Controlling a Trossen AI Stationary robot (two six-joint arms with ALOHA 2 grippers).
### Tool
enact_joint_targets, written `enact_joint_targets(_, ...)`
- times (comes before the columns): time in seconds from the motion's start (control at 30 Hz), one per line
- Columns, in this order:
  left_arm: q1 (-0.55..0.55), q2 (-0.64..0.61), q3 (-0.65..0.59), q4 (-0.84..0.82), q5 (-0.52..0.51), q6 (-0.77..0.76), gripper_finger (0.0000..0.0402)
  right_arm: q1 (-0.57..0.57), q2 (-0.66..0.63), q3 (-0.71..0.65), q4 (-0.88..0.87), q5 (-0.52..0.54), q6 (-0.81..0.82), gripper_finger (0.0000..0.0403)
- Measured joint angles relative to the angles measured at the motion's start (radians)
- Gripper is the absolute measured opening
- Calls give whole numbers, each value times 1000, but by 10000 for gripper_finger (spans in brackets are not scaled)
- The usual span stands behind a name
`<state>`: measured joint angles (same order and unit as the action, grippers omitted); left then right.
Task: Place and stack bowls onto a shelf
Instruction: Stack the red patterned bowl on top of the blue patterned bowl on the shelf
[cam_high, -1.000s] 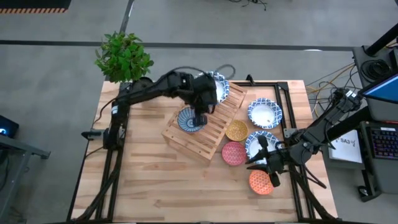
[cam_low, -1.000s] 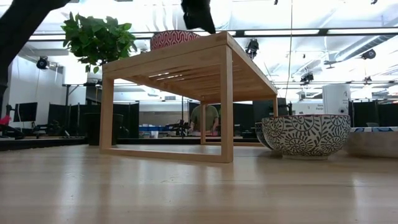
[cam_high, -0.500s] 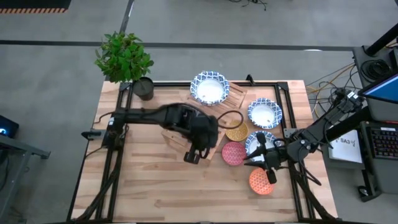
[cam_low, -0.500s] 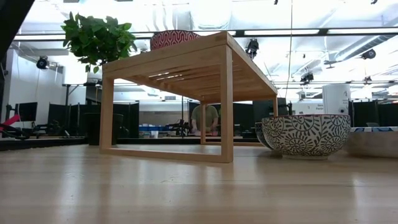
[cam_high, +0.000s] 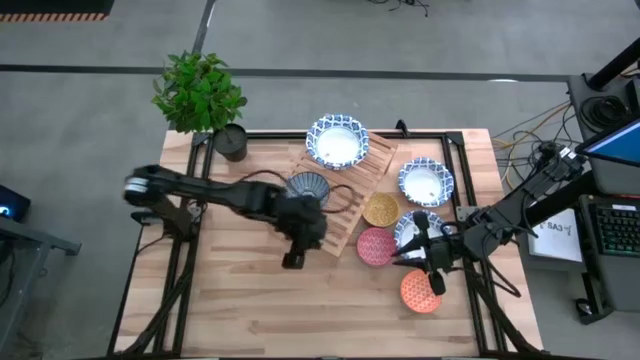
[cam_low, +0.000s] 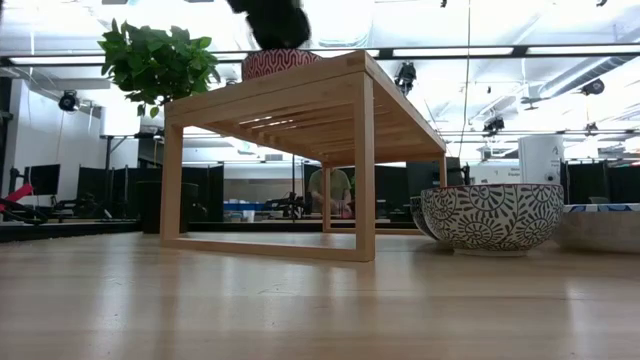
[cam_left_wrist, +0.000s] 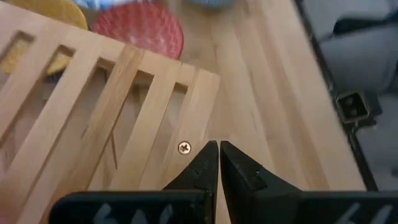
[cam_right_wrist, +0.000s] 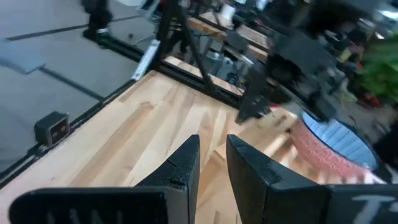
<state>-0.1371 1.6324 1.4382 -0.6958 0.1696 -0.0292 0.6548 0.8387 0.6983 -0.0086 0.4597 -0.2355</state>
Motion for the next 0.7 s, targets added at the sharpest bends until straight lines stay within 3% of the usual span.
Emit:
enact_joint_targets(0.17, -8, -233, -306, 329, -3, -15, 0, -47, 0, 0, -33, 174, 208, 68)
enact_joint_targets(0.3, -8, -409, -516, 638, -3, -2, 0, -73, 7, 0, -151, 187, 447, 68)
enact_joint_targets(0.43, -6, -562, -663, 839, -21, 129, 0, -73, 44, 0, -271, 173, 700, 68)
enact_joint_targets(0.57, -6, -688, -754, 922, -171, 262, 0, -75, 95, 0, -290, 101, 808, 68)
enact_joint_targets(0.7, -6, -774, -798, 931, -366, 299, 0, -75, 136, 0, -290, 81, 880, 70)
